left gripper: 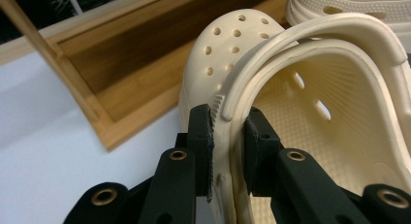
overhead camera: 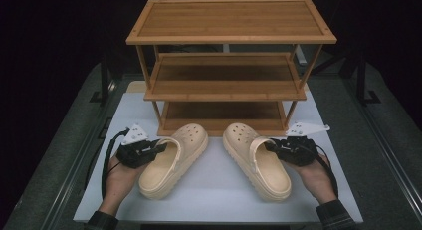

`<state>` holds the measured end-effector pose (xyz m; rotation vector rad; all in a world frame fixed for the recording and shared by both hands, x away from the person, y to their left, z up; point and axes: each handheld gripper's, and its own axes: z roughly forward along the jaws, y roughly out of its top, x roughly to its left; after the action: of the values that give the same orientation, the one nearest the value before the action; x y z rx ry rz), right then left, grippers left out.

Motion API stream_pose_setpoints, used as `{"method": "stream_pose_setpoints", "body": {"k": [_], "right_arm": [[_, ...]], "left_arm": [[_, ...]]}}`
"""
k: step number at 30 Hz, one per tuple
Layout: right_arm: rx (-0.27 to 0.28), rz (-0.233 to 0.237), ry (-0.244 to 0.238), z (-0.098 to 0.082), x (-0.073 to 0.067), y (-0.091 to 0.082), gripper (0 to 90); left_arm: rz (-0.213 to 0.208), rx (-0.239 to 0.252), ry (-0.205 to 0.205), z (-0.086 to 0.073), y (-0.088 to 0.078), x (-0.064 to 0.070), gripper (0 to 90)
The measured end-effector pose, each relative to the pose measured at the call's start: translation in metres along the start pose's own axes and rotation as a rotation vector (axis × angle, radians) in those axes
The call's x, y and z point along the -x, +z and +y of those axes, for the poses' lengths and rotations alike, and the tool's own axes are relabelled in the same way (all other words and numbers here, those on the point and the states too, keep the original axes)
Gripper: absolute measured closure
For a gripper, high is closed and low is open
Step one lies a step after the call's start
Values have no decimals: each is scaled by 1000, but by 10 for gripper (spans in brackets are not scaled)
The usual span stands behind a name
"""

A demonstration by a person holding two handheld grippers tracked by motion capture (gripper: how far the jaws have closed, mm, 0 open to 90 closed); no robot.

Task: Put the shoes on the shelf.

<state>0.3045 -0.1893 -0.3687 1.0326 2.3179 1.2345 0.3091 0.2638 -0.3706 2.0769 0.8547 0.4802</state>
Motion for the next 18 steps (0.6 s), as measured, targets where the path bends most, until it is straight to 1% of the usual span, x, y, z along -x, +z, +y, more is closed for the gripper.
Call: {"method": "stream_pose_setpoints", "body": {"k": [2, 7, 8, 10, 11, 12, 13, 15, 16, 18], "right_arm": [[1, -10, 3, 2, 6, 1, 779], [1, -37, 9, 8, 19, 8, 778], [2, -43, 10, 10, 21, 9, 778], [3, -49, 11, 11, 23, 11, 778], [7, -60, 13, 15, 27, 15, 778], [7, -60, 13, 15, 27, 15, 778], [6, -72, 15, 19, 30, 19, 777], [7, -79, 13, 20, 32, 22, 777], [6, -95, 14, 23, 34, 28, 777], [7, -101, 16, 24, 36, 31, 777]], "left_arm": [[12, 8, 4, 9, 8, 2, 764], [20, 16, 2, 18, 19, 1, 764], [36, 16, 10, 22, 25, 1, 764], [42, 12, 17, 24, 27, 1, 764], [58, 7, 21, 28, 34, 1, 764], [58, 7, 21, 28, 34, 1, 765], [67, 3, 17, 30, 40, -1, 764], [71, 1, 11, 31, 43, -1, 764], [72, 5, 9, 32, 46, -2, 764], [83, 4, 1, 34, 52, -3, 764]]}}
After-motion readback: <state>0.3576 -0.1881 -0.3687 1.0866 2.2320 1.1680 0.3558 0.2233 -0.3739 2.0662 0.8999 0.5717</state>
